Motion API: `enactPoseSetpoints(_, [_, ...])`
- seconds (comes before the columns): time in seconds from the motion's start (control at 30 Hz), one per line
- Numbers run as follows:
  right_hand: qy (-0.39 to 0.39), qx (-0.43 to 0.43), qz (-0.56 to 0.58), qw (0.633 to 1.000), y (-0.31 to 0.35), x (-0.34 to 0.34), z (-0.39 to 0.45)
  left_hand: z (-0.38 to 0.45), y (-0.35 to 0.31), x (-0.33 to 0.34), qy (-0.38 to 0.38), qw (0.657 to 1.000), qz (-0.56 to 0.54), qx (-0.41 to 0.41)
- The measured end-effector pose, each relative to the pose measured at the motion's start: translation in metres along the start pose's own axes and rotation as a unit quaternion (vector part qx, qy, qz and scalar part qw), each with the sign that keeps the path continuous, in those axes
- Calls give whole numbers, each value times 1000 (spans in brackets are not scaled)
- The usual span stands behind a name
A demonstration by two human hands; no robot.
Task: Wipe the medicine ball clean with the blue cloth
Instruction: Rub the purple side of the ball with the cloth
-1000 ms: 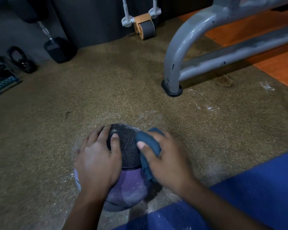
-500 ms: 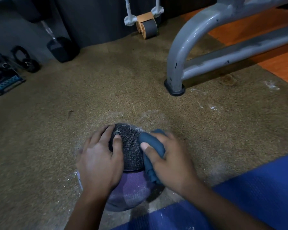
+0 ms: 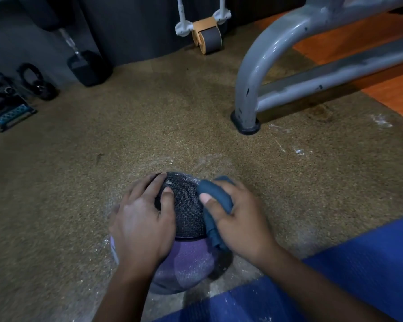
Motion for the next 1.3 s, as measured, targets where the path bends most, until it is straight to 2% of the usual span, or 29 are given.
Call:
enactPoseSetpoints(0.07, [1,-37,-40,999,16,2,-4,0,1,0,-2,1000,-14,-2])
enactPoseSetpoints(0.13, [1,-21,-38,999,12,5,10,-1,2,-1,-8,1000,-24,-8])
enactPoseSetpoints(0.2, [-2,42,4,999,-11,6,33,-2,2,-2,-10,1000,-22,-9])
enactPoseSetpoints(0.3, [36,156,51,986,-53,10,54,0,1,-1,-6,1000,-25,-7])
enactPoseSetpoints(0.4, [46,202,71,976,-74,11,45,1,2,-1,-5,999,-34,-7])
enactPoseSetpoints(0.47, [37,178,71,981,-66,9,34,1,2,-3,-6,999,-35,-6])
enactPoseSetpoints(0.57, [24,76,65,995,-28,5,12,2,4,-6,-11,999,-31,-13])
enactPoseSetpoints(0.7, [16,-49,-51,997,24,10,-10,3,7,-7,-18,999,-42,-25])
enactPoseSetpoints(0.8, [7,-30,-80,996,11,7,12,0,8,-9,-24,998,-47,-25])
enactPoseSetpoints(0.9, [23,80,-28,996,-30,3,39,-2,7,-10,-29,998,-56,-24])
enactPoseSetpoints(0.97, [29,109,-11,994,-42,5,40,-1,6,-10,-28,998,-57,-23])
enactPoseSetpoints(1.1, [3,22,-45,999,-13,-2,8,2,5,-8,-20,999,-42,-19])
enactPoseSetpoints(1.2, [24,-57,-86,994,19,4,-26,2,5,-8,-19,999,-39,-18])
enactPoseSetpoints(1.3, [22,-69,-110,991,27,6,-22,1,5,-9,-22,999,-45,-19])
Point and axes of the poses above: each hand's wrist, its own z-axis towards the middle knuckle, its own x-axis out of the palm, y = z × x, the point moved 7 cm from there along z, towards the middle knuckle, and after that the axes turned 10 degrees about x, right-handed, at the moved point
